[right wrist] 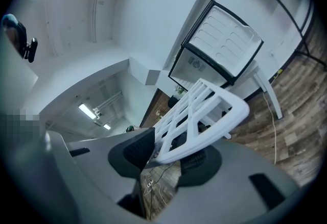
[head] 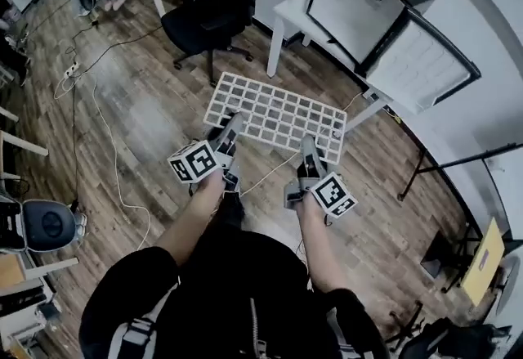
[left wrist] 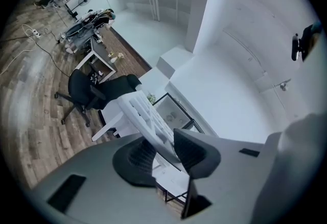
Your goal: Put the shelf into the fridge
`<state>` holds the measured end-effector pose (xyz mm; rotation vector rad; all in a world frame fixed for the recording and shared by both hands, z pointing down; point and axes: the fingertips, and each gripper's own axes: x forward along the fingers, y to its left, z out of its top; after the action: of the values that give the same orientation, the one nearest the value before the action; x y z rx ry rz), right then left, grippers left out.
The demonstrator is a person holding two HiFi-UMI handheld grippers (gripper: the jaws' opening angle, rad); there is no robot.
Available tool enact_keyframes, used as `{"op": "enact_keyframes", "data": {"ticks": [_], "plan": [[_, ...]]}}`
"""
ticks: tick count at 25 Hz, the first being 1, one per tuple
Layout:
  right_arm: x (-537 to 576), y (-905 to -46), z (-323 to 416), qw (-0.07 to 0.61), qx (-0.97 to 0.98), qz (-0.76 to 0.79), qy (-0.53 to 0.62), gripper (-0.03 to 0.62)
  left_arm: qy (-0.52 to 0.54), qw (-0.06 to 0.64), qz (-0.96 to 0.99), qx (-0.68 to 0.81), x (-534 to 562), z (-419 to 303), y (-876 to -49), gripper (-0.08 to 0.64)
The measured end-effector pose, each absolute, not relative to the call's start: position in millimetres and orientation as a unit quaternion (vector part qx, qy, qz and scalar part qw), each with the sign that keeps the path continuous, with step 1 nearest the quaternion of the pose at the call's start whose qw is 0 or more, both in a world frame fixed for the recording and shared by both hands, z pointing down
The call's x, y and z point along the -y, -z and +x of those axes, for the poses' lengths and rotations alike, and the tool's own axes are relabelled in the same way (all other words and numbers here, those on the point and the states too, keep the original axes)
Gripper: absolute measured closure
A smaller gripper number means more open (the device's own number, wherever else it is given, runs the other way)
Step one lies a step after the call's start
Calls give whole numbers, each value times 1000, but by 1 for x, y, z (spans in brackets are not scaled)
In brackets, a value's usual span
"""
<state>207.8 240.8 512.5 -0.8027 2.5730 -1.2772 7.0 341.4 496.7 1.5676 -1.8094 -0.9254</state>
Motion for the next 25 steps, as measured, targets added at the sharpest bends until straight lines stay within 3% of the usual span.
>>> {"op": "enact_keyframes", "data": {"ticks": [13,25], "plan": [[-159,-518,109,96,-836,-320,435,460,325,311,626,637,-233,-104,-498,444],[-95,-526,83,108,-826,-340,436,460,312,322,645,619,-154,-134,-506,444]]}}
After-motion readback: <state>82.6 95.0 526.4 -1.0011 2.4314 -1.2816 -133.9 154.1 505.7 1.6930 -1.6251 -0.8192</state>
